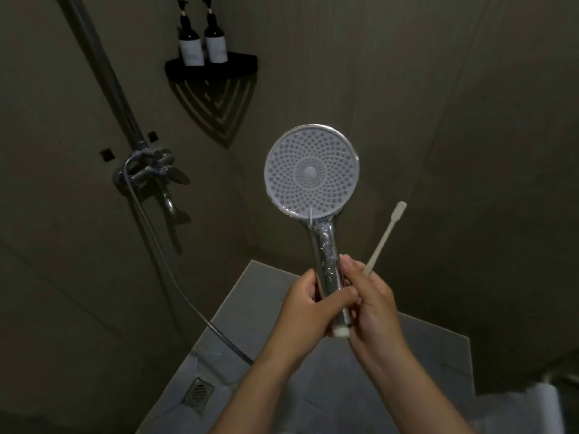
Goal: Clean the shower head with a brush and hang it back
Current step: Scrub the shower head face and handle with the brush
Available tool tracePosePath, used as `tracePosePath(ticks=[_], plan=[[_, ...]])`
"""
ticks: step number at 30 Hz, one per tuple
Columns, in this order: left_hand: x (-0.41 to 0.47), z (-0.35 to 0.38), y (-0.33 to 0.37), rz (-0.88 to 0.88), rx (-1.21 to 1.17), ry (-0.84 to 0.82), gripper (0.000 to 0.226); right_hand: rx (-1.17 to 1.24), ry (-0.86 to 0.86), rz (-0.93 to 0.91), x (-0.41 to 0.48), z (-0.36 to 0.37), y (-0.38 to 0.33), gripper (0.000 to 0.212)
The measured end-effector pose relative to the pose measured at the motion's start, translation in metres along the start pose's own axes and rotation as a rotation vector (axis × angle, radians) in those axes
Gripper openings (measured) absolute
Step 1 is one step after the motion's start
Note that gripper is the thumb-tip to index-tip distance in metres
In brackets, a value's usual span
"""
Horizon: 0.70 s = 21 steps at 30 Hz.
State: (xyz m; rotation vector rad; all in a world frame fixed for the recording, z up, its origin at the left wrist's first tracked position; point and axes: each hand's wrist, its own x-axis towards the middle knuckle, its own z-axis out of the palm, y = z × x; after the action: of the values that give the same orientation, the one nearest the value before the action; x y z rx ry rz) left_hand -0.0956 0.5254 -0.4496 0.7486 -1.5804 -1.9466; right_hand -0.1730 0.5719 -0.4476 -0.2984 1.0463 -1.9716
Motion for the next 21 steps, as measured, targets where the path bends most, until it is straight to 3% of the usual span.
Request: tracePosePath(ticks=[7, 11, 14, 17, 21], plan=[[0.006, -0.019, 0.001, 0.006, -0.026, 0.048, 0.015, -0.195, 0.002, -0.062, 0.020, 0.008, 0.008, 0.042], [0.013, -0.036, 0.001, 0.054, 0.023, 0.104, 0.020, -0.179, -0.090, -0.030, 0.032, 0.013, 0.014, 0.039], [0.013, -0.043, 0.000, 0.061, 0.041, 0.094, 0.023, -0.060, -0.202, 0.112, 0.040, 0.019, 0.019, 0.033], [0.013, -0.050, -0.004, 0.047, 0.077, 0.099, 0.027, -0.061, -0.324, 0.251, 0.043, 0.027, 0.025, 0.043], [0.017, -0.061, -0.008, 0.034, 0.124, 0.146, 0.024, -0.141, -0.340, 0.259, 0.046, 0.035, 0.037, 0.051]])
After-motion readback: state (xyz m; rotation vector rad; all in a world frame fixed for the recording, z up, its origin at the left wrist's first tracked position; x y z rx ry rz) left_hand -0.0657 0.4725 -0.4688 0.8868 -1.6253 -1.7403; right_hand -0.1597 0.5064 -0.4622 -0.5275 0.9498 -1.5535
